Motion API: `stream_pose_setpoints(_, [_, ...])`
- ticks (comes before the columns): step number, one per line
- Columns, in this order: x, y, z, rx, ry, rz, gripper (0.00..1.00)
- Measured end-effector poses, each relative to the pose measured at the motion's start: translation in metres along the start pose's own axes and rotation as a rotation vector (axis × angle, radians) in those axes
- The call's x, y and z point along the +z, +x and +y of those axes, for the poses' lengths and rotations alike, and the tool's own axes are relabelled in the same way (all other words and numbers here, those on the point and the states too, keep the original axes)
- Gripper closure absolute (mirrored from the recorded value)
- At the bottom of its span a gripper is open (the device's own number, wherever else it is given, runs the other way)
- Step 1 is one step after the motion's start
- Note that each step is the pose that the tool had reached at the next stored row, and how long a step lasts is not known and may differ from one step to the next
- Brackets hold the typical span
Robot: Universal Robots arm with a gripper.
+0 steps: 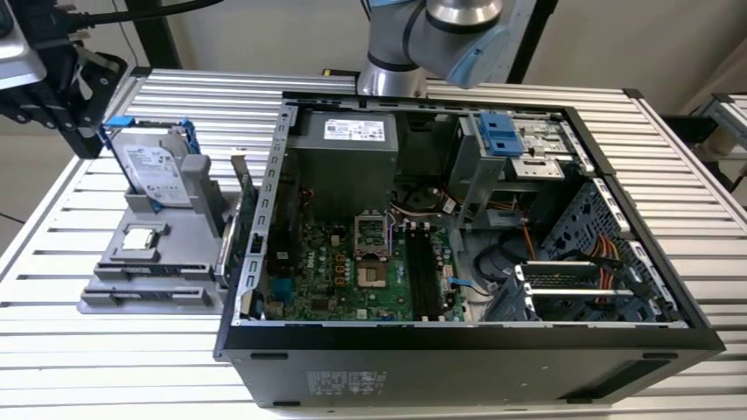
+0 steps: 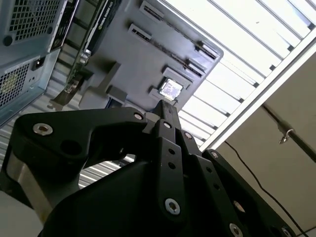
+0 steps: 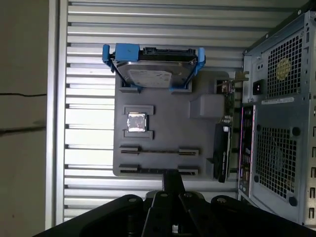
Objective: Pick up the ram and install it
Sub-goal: 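Reach for the ram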
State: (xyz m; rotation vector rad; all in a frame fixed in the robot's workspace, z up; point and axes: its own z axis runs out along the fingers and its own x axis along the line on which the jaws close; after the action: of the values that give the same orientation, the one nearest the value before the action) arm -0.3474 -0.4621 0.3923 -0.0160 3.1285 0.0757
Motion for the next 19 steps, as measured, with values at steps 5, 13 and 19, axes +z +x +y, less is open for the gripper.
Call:
stream_pose_setpoints(5, [-0.0002,0.0008,-0.0047,0.000,-0.0001,-0.0001,1.00])
stream_pose_setpoints(13, [-0.0006,0.0021,-0.0138,0.000,0.0000,-0.0001,1.00])
stream_pose_setpoints(19, [-0.0008,0.0036,-0.0161,-0.002,0.0000,0.0000,1.00])
